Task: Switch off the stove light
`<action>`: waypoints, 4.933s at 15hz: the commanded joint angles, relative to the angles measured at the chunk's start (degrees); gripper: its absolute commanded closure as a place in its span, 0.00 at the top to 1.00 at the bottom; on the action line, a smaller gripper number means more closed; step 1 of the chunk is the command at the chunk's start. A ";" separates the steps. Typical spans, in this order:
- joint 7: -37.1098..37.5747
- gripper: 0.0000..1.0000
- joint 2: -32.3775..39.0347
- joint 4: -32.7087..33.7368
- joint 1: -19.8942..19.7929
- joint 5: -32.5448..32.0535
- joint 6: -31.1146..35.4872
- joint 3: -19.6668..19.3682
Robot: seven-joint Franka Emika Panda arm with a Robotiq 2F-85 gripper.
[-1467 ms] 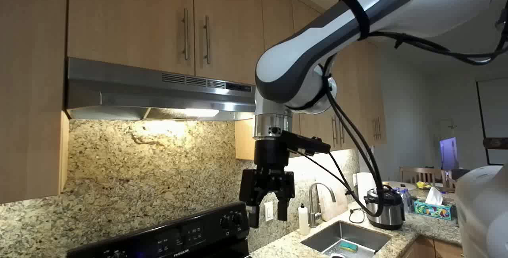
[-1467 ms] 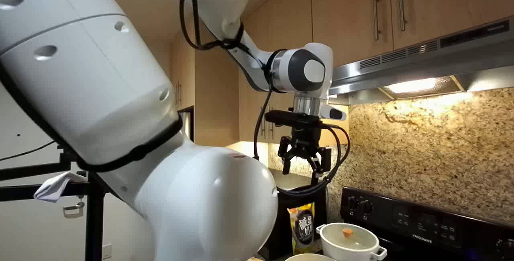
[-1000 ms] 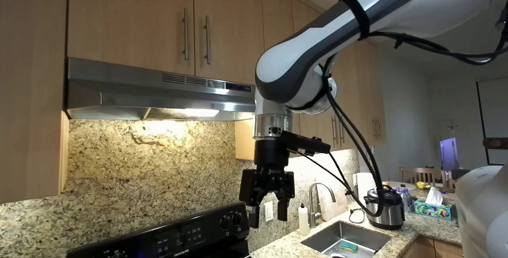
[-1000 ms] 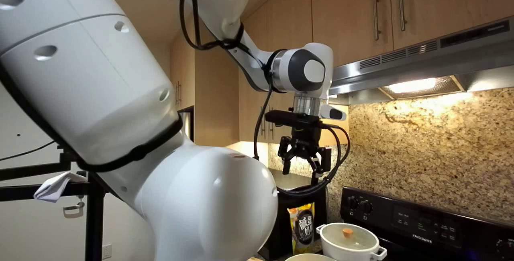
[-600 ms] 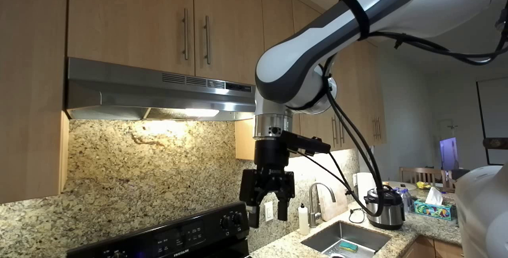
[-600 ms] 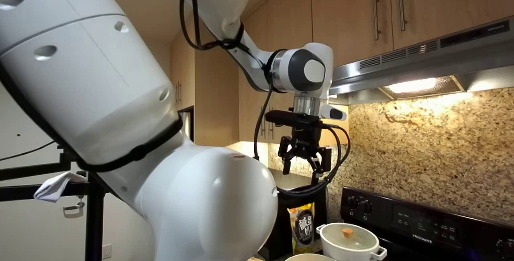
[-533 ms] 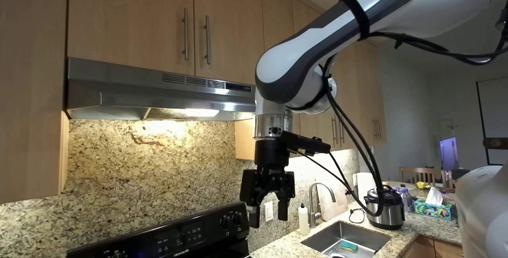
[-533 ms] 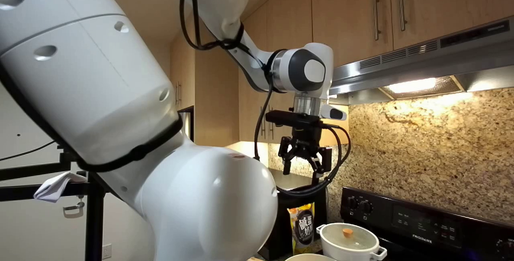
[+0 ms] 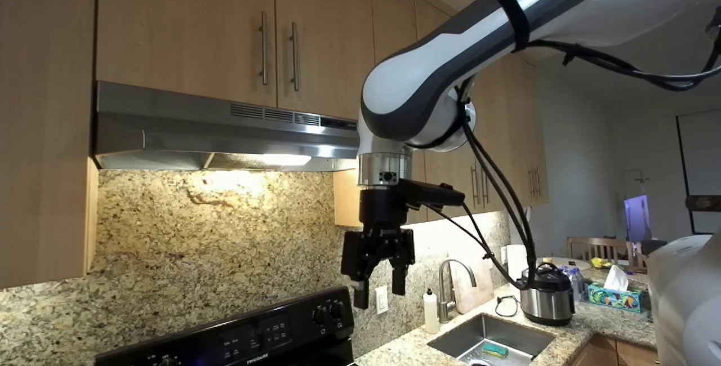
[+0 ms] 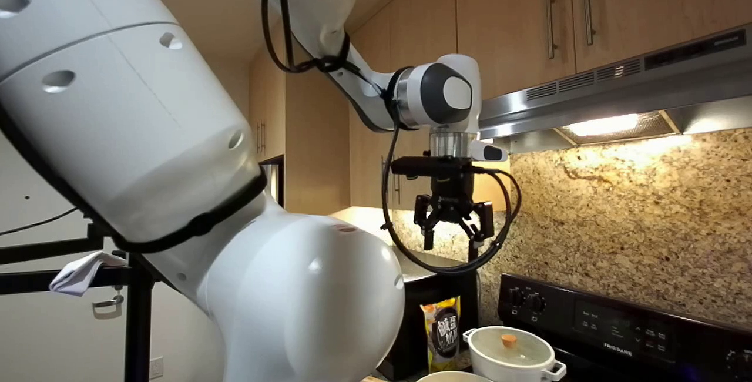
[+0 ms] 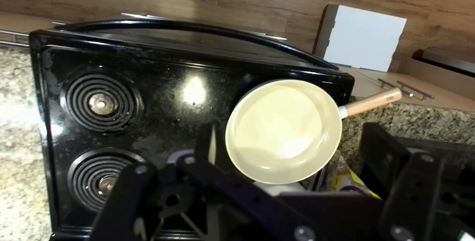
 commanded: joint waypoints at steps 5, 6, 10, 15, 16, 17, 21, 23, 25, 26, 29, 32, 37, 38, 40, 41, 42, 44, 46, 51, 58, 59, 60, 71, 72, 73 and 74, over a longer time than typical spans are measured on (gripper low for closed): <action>1.73 1.00 -2.39 5.00 -5.11 -8.73 0.80 0.64; 1.86 1.00 -2.04 6.04 -5.43 -9.30 1.07 0.71; 3.08 1.00 -0.08 10.00 -6.45 -11.11 4.36 1.32; 6.76 1.00 2.05 14.29 -7.83 -13.58 9.15 2.70; 7.56 1.00 2.39 15.26 -8.13 -14.03 9.65 2.97; 8.42 1.00 2.61 16.02 -8.49 -14.44 10.14 3.28; 10.84 1.00 2.72 18.40 -8.83 -15.11 10.68 4.05; 11.89 1.00 2.28 19.07 -9.00 -15.23 10.77 4.48; 12.89 1.00 2.21 19.89 -9.37 -15.66 11.27 4.93; 13.85 1.00 2.17 19.90 -9.94 -16.35 12.95 5.28; 17.72 1.00 2.28 19.75 -12.44 -19.54 19.28 6.54; 21.43 1.00 2.11 19.22 -15.47 -22.65 27.17 7.88; 19.39 1.00 2.02 19.90 -14.50 -21.08 25.55 7.06; 19.39 1.00 2.02 19.90 -14.48 -21.07 25.55 7.06; 19.39 1.00 2.02 19.90 -14.46 -21.07 25.54 7.06; 19.39 1.00 2.02 19.90 -14.46 -21.07 25.54 7.06; 19.39 1.00 2.02 19.90 -14.46 -21.07 25.54 7.06; 19.39 1.00 2.02 19.90 -14.45 -21.07 25.54 7.06; 20.03 1.00 2.32 20.22 -15.03 -21.60 25.89 7.53; 20.84 1.00 2.84 21.62 -17.18 -23.27 27.16 8.23; 25.17 1.00 5.81 26.45 -25.97 -30.53 36.50 10.81; 25.61 1.00 6.45 27.21 -27.13 -31.36 37.76 11.26; 25.57 1.00 7.32 28.17 -27.92 -31.94 38.65 11.50; 22.42 1.00 14.47 34.66 -26.21 -28.41 50.34 7.89; 21.90 1.00 15.44 34.84 -25.48 -27.73 51.45 7.13; 21.02 1.00 16.29 34.92 -24.21 -26.73 52.64 5.97; 20.01 1.00 17.22 35.10 -22.93 -25.80 53.34 4.76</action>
